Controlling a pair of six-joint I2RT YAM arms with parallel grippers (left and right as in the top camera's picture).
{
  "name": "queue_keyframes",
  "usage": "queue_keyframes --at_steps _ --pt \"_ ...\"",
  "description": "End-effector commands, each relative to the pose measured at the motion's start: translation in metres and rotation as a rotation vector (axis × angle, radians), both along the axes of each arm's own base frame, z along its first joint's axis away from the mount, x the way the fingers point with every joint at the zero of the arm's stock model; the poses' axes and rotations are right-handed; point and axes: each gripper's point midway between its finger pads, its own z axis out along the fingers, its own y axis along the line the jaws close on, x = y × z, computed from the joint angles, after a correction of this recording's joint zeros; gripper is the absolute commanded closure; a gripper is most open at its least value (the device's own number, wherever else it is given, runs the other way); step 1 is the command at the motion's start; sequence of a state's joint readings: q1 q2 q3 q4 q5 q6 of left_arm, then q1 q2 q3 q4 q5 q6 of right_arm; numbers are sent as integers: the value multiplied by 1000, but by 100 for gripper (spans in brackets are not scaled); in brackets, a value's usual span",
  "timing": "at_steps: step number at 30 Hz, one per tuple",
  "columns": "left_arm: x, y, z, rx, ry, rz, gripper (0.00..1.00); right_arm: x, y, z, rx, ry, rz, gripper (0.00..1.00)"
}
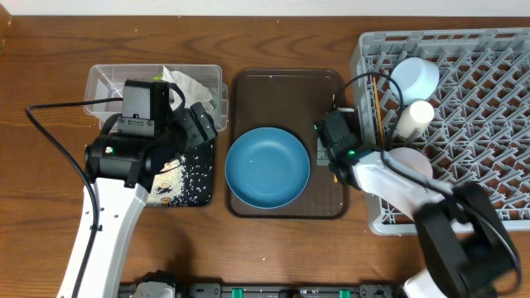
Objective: Sort waste into correct bins and load items into the dishwasher rack
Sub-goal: 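Carry the chopstick right and place it in the rack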
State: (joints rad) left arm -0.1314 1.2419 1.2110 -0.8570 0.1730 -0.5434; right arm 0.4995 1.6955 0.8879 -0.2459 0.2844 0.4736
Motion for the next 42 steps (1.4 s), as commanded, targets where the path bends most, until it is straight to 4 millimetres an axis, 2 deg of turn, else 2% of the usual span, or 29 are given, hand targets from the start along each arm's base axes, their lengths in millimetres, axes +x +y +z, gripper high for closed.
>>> queue_keyframes --at_steps 1,7,10,13,16,20,24,28,35,42 --pt "4 2 7 7 -17 2 10 8 1 53 14 -122 68 99" --pt "4 2 7 7 -17 2 10 4 -6 121 -14 -279 168 99" --pt "4 2 7 7 -17 2 10 0 -21 143 -25 -322 159 99" --pt "4 2 7 6 -17 3 10 -2 -44 150 -34 -322 106 99" --pt "4 2 7 7 -17 2 10 -3 -66 146 -45 -288 69 99" --pt "4 2 7 7 -17 2 10 0 -74 135 5 -241 126 99" --pt "4 2 7 7 -17 2 10 5 -95 123 3 -208 72 99" --pt "4 2 7 7 -17 2 10 12 -107 107 -5 -172 37 99" --pt "4 2 7 7 -17 2 10 30 -104 86 -1 -164 58 99" --pt "4 2 7 7 -17 2 10 43 -104 81 0 -189 53 99"
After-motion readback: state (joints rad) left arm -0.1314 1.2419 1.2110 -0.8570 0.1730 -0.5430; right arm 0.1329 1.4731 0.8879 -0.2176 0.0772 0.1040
